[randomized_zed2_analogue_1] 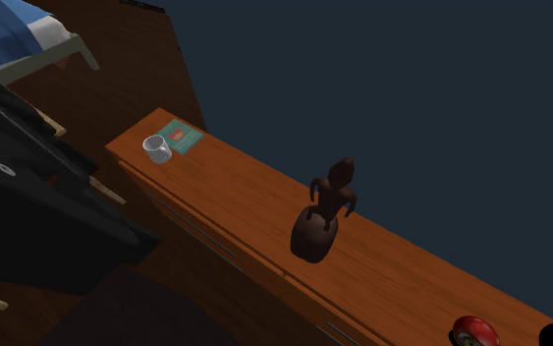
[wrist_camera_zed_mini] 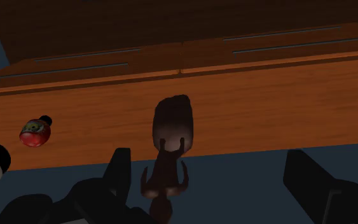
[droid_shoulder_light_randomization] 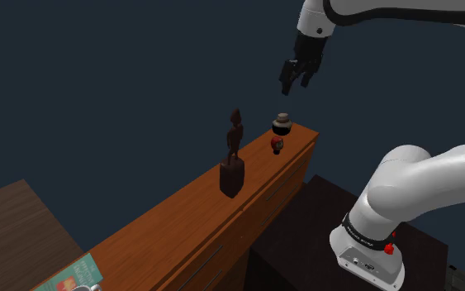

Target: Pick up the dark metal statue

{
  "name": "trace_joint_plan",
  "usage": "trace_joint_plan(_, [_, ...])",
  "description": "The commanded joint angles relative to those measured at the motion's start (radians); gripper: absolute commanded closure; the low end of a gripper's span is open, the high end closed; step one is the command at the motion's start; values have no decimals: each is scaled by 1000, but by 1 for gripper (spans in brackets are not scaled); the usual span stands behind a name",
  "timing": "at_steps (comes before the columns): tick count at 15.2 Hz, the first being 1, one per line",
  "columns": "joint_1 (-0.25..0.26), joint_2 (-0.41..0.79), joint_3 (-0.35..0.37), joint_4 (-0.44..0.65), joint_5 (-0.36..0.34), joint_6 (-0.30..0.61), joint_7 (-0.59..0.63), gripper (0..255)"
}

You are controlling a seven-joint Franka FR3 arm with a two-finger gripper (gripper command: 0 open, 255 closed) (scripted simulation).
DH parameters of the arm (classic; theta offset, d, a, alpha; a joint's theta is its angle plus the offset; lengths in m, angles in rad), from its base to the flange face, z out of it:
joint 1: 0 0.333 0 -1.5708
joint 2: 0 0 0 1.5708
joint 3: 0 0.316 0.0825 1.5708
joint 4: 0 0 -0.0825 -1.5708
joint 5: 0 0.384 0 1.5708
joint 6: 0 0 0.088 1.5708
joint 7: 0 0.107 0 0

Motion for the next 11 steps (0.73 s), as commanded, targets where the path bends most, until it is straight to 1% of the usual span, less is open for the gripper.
trace_joint_plan(1, [0, 0, 0, 0, 0, 0, 0, 0])
trace_joint_plan(6, [-38, -7, 127, -167, -8, 208, 227, 0])
trace_joint_plan(11, [-97, 67, 273, -269, -39, 414, 477, 0])
